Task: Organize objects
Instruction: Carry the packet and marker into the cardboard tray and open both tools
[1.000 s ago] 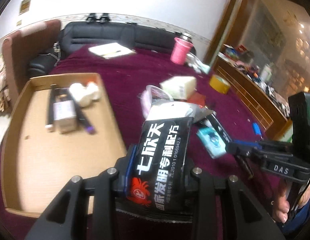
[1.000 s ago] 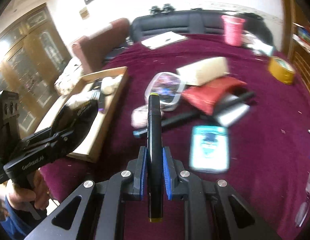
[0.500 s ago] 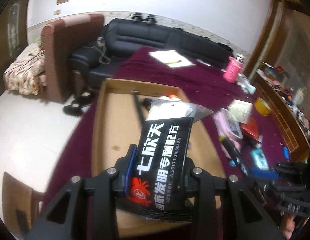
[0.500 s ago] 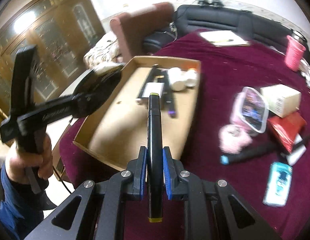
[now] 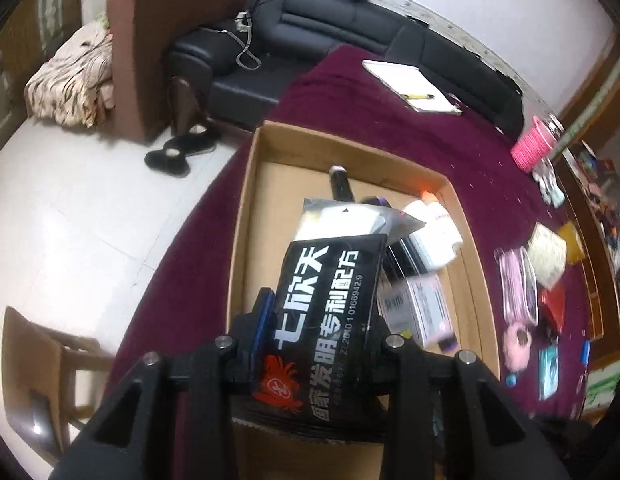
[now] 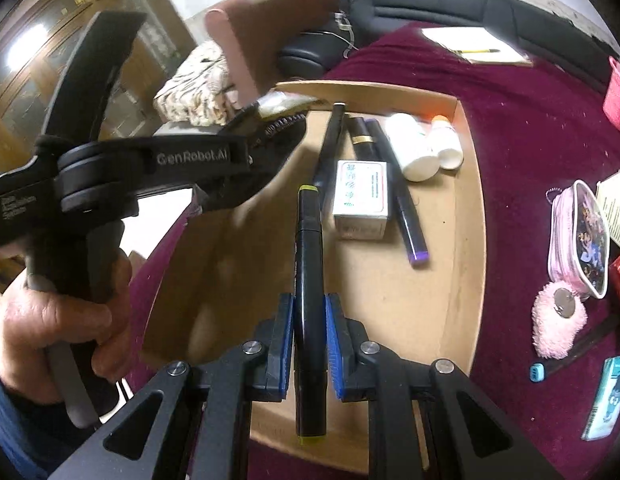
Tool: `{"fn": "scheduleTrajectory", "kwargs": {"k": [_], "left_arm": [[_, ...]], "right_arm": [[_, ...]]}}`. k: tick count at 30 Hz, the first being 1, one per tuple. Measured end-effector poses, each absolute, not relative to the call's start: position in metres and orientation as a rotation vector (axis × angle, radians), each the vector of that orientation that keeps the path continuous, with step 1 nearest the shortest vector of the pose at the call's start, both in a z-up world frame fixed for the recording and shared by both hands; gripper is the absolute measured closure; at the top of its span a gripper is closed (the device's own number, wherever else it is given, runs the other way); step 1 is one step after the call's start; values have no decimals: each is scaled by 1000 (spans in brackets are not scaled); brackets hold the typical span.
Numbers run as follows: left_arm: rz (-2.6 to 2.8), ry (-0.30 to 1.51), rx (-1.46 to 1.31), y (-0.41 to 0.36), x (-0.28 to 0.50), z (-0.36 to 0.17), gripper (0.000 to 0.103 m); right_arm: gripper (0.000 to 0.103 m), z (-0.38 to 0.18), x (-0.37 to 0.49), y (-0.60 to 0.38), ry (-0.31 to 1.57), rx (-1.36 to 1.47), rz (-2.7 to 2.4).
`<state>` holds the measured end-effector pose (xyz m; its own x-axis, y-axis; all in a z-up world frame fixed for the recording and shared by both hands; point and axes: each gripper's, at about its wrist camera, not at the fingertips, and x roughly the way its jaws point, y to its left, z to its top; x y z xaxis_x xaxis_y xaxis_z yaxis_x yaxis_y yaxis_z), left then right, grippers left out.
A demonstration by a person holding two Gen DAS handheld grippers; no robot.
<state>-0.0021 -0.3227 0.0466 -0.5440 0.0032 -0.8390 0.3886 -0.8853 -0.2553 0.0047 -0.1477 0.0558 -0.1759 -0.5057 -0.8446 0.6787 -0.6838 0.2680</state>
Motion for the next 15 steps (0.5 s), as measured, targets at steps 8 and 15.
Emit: {"fn": "scheduleTrajectory", "kwargs": {"k": [8,15], "left_arm": [[-2459,687,1344,-334,-29,36,69],[-2470,687,1342,-333,-42,30,68]], "right_arm": [[85,44,-19,-161,124,1367,-1999],[85,33,-35,-169,92,1380,-2004]]}}
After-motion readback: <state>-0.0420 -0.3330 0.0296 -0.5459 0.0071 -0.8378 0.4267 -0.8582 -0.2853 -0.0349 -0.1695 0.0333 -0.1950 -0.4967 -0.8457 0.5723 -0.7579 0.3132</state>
